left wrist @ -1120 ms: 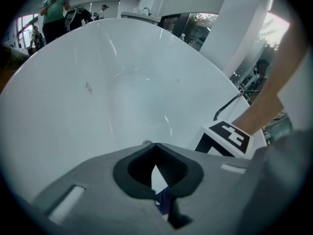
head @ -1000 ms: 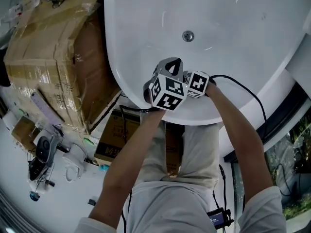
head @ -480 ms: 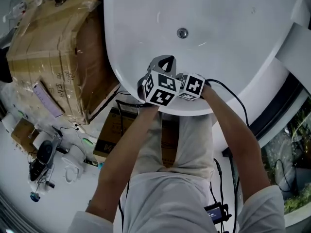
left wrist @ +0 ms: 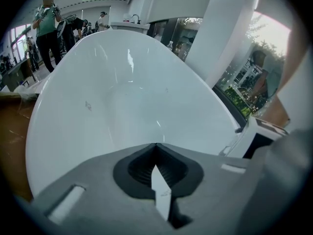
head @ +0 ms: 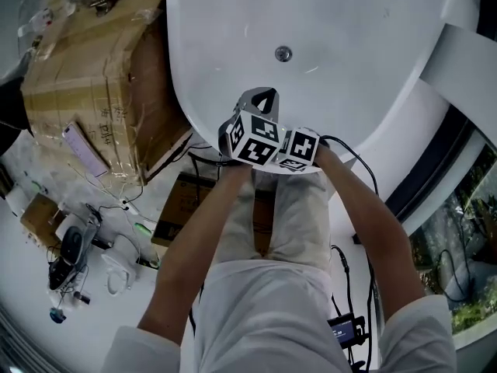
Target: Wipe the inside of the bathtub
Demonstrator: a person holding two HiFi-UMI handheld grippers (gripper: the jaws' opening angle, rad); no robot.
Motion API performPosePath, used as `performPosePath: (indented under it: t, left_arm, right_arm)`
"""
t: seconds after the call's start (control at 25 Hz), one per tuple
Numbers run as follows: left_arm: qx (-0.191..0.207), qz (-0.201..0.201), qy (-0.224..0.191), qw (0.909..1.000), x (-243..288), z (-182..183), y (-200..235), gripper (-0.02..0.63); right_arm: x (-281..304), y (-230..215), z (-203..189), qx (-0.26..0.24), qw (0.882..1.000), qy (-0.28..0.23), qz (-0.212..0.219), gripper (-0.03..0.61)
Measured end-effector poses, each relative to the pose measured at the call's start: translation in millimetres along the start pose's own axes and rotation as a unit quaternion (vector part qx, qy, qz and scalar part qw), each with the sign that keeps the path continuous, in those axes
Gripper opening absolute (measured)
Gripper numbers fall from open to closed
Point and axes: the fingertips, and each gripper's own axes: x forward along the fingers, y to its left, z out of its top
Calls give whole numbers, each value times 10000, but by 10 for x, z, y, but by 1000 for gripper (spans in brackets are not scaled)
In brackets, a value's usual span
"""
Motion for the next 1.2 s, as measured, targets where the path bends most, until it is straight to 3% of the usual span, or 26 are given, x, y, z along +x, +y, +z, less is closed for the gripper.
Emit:
performPosePath:
  t: [0.16,0.32,0.48,0.76,0.96,1.2]
  left_arm:
    - [110,13,-17,9999,-195,130,-58,-5]
    - [240,86,-22,9997,-421,259,-87,-5]
    - [306,156,-107,9994,-701,459,-109,-5]
    - [507,162,-341,9980,-1180,777,-99,-5]
    - [436,198,-719,9963,-1651,1142,-133,-5]
    - [427,40,-1190,9920,-2264,1562,-242,-5]
  right_arm:
    - [-149,219,17,-38,10000,81,33,48]
    - [-443,382,81,-126,9997,-1,-220,49]
    - [-812,539,102,-207,9980,-103,-584,49]
    - [-1482,603,342,284,9871,-629,-1443,49]
    - [-2099,751,702,384,9668,-1283,-2177,51]
    - [-2929,1019,1224,401,9263,-2165,-3058,50]
